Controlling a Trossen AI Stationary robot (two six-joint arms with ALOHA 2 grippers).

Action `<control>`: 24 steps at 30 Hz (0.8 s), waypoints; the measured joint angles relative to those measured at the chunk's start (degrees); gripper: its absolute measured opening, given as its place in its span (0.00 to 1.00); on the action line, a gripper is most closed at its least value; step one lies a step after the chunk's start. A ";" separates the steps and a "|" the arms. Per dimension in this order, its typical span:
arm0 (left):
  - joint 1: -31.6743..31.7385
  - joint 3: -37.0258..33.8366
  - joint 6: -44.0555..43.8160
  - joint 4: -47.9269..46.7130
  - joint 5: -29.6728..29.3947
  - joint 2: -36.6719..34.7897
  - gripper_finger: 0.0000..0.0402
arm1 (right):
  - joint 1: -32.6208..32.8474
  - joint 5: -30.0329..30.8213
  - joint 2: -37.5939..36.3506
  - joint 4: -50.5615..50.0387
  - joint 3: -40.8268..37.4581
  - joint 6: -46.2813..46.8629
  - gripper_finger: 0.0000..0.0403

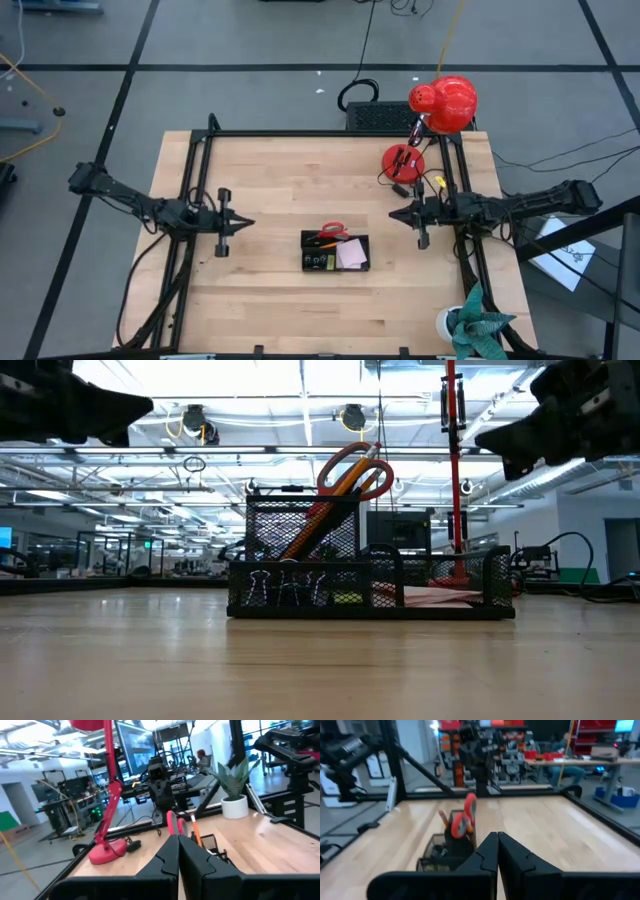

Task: Pick and place office supplies into organizer
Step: Return to Home Position

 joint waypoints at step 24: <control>-10.01 0.37 9.59 -4.63 -6.88 -8.27 0.00 | -2.48 -4.40 -23.98 -14.67 -0.48 0.80 0.00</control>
